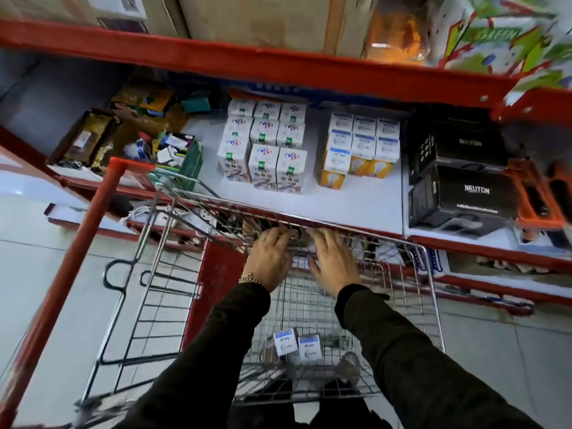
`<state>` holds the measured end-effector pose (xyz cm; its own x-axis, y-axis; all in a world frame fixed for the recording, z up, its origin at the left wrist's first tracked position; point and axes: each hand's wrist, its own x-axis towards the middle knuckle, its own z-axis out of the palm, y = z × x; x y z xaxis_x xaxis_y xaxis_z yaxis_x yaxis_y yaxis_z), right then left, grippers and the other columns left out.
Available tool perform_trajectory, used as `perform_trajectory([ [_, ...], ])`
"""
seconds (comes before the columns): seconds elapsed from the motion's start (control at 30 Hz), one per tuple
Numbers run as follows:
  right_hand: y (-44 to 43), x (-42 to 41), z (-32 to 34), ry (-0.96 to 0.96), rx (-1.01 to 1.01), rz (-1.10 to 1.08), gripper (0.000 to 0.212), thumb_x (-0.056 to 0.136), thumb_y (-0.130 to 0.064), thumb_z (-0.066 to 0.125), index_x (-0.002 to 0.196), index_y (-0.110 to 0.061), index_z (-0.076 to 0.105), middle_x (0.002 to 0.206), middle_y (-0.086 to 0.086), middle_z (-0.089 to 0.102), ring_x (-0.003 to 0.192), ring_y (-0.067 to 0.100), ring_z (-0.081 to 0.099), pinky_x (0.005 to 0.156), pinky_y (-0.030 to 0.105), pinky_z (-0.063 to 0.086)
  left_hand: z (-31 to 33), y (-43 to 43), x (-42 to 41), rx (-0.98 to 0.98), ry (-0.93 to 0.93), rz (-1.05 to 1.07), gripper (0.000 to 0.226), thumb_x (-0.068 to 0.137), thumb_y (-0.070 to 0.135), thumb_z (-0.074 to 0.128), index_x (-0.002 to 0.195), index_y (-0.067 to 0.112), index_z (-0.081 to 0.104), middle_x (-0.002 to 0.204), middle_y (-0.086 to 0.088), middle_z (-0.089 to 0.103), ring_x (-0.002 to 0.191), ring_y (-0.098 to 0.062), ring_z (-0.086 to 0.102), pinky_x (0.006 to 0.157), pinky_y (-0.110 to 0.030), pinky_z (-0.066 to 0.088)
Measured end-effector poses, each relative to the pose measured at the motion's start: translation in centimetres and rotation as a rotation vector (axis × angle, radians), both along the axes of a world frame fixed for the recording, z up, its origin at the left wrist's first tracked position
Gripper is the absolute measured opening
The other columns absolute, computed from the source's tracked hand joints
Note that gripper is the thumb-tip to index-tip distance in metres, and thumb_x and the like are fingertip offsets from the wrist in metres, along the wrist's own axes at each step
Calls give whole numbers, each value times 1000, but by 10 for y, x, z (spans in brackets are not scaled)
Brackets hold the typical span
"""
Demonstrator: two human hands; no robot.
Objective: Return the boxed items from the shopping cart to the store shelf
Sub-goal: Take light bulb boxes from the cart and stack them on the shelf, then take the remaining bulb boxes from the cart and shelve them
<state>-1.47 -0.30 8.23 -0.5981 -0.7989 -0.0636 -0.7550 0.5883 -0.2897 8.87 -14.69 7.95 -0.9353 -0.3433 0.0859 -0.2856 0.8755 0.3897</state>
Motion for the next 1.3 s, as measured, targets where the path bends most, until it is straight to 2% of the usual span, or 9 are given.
perform_trajectory([
  [0.17,41,33,-46,-153,221,30,68,89,-38,66,146,-19,34,145,7,37,129,29,45,105,43,44,-53,35,35,52,-435,-41,63,84,42,66,139,21,45,140,-7,46,122,-30,51,95,-42,51],
  [0.3,62,53,-89,-314,357,113,75,79,-36,76,142,-20,38,143,4,39,128,27,44,103,38,44,-95,57,54,105,-722,-122,76,77,45,73,142,21,40,144,-5,41,129,-27,44,102,-40,45],
  [0.43,72,71,-132,-440,534,211,77,78,-29,78,142,-14,37,148,9,33,133,31,38,102,42,44,-139,79,71,158,-916,-140,85,69,43,80,141,19,40,142,-5,40,130,-28,44,105,-41,46],
  [0.5,73,78,-149,-460,599,252,68,85,-19,72,142,-9,37,152,14,30,137,34,35,102,44,42,-157,88,76,169,-958,-142,83,71,42,79,140,16,41,142,-7,39,129,-29,45,104,-42,47],
  [0.67,70,88,-175,-434,655,316,63,83,-13,71,136,-7,39,136,17,40,122,37,45,88,46,47,-180,101,75,184,-973,-73,63,87,26,68,140,11,39,144,-9,37,128,-31,45,98,-45,51],
  [0.77,69,86,-179,-438,644,330,63,82,-12,72,135,-9,38,137,16,40,121,37,46,86,47,47,-181,97,73,214,-971,-77,71,79,25,76,139,10,40,142,-10,36,126,-30,45,98,-45,52],
  [0.87,69,79,-168,-435,597,276,49,87,-6,62,132,-5,43,136,15,44,122,34,47,85,43,47,-169,93,70,217,-935,-67,73,74,26,80,136,13,45,138,-8,36,121,-29,50,96,-42,54],
  [1.07,83,57,-121,-401,475,159,60,79,-11,71,133,-12,45,133,8,52,126,27,44,95,38,47,-120,89,55,184,-792,-17,81,77,28,78,142,16,31,139,-7,39,120,-27,52,93,-39,56],
  [1.3,99,27,-36,-342,359,58,73,76,-16,76,141,-16,43,151,7,37,136,29,40,105,40,45,-35,99,30,81,-629,-9,61,80,23,73,132,18,43,131,-4,50,113,-25,59,87,-37,55],
])
